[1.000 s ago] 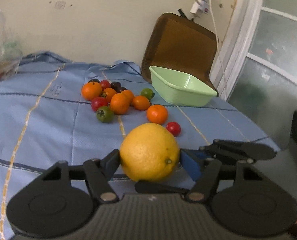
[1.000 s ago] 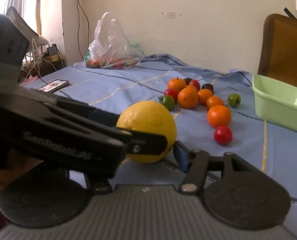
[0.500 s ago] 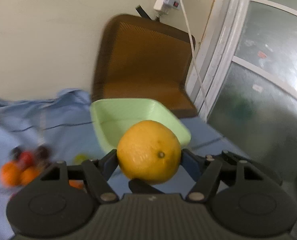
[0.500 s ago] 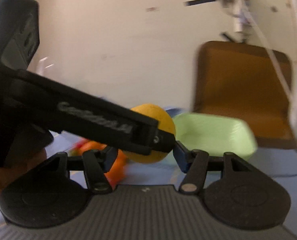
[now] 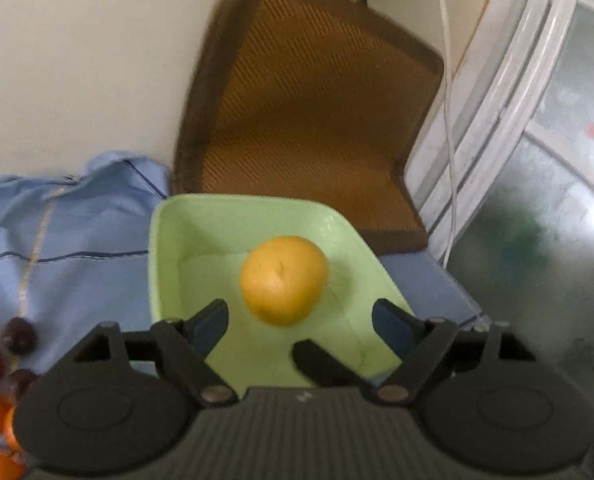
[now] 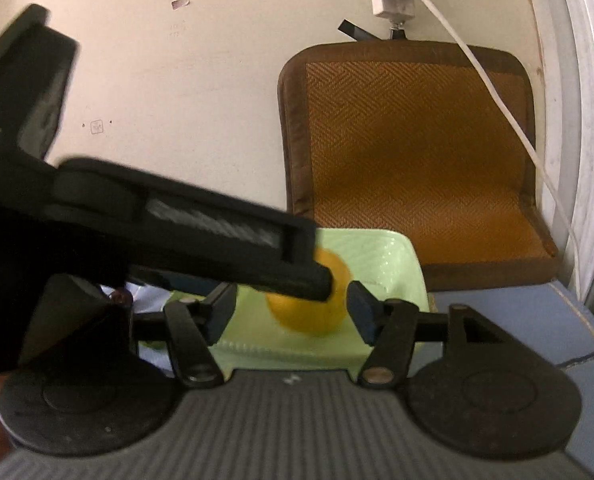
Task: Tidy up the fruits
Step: 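Lift the grapefruit with the left gripper into the green basket and open, then grasp a red tomato with the right gripper while the left gripper grasps a green tomato, then carry both tomatoes into the green basket and open both grippers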
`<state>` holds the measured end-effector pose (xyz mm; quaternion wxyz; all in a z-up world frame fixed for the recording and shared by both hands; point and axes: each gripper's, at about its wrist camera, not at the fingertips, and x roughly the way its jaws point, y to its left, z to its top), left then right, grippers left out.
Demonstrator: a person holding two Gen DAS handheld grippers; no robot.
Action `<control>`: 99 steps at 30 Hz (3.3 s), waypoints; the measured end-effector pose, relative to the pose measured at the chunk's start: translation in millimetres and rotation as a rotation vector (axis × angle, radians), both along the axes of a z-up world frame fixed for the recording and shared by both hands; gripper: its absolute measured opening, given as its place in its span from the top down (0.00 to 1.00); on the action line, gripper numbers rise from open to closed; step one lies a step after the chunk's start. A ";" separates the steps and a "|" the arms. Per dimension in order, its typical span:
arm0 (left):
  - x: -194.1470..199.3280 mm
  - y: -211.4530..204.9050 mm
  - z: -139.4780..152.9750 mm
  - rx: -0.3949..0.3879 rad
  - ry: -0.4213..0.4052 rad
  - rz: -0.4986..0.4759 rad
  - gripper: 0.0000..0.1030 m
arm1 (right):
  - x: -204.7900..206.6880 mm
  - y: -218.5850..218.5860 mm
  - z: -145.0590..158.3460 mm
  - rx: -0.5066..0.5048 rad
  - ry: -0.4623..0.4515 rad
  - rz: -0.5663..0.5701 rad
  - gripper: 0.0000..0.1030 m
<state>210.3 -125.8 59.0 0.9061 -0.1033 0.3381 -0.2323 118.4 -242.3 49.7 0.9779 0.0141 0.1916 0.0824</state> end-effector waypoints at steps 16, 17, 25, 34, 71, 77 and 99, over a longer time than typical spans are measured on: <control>-186.9 141.9 -50.4 0.176 -0.106 0.374 0.12 | -32.3 1.0 9.2 0.137 -0.163 0.079 0.39; -186.0 141.3 -55.0 0.191 -0.100 0.363 0.15 | -32.0 3.3 8.9 0.128 -0.162 0.081 0.40; -189.8 152.9 -61.0 0.118 -0.091 0.326 0.22 | -44.0 23.0 -3.6 0.128 0.054 0.180 0.65; -150.8 141.7 -49.8 0.248 -0.156 0.318 0.25 | -84.3 90.4 -20.7 -0.101 0.123 0.323 0.63; -219.9 115.6 -61.3 0.227 -0.141 0.085 0.63 | -134.5 114.7 -37.2 -0.208 0.132 0.247 0.69; -228.5 115.6 -61.0 0.237 -0.161 0.086 0.74 | -135.2 113.3 -37.6 -0.205 0.127 0.259 0.73; -11.5 3.6 -17.2 0.080 -0.102 0.043 0.73 | -11.2 4.3 1.3 -0.082 -0.056 -0.099 0.72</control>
